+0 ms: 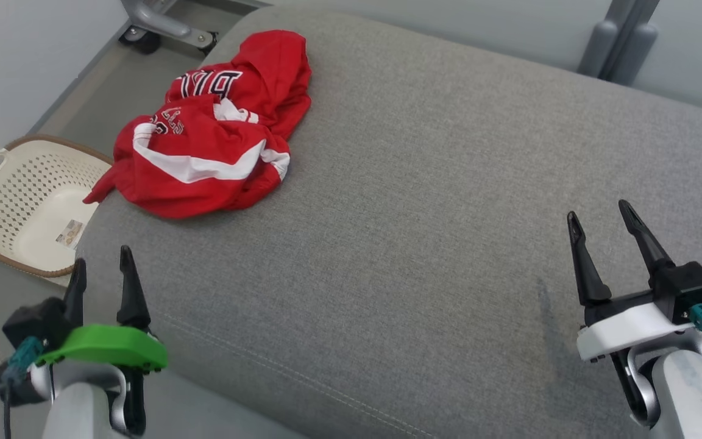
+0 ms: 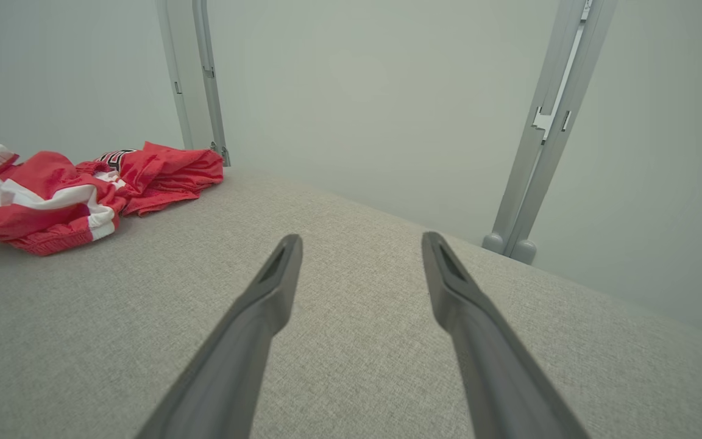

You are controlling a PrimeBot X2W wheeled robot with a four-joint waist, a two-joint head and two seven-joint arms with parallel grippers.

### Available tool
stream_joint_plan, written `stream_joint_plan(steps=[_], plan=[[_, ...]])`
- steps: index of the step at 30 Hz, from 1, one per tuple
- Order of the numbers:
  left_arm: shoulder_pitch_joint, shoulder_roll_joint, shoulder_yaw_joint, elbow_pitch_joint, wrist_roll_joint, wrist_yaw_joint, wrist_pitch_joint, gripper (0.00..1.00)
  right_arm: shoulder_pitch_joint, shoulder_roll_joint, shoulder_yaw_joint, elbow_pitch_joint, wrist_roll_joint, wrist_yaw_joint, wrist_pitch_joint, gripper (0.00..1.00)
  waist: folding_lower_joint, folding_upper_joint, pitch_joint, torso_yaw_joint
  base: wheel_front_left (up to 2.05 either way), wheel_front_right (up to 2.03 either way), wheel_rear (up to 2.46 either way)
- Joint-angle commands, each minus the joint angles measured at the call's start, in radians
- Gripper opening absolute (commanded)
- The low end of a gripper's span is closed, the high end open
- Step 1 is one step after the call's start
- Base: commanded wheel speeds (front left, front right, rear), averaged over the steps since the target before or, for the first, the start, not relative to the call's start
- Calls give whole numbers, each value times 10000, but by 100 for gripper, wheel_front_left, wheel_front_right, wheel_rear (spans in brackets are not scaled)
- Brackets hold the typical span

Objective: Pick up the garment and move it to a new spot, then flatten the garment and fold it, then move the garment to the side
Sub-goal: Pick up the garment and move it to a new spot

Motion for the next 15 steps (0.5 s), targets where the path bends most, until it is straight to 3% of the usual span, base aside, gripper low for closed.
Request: stream_joint_plan(steps=[1,15], plan=[[-474,-4,-57,174,-60,-43,-3,100,-197,-124,37,-86,-95,-6,-30,100,0,0,1187,-604,0,0,0],[-4956,942,562,4846,-1687,-83,1556,100,-1127,-1058,299,-786,-132,-6,-30,100,0,0,3514,-1729,0,0,0]])
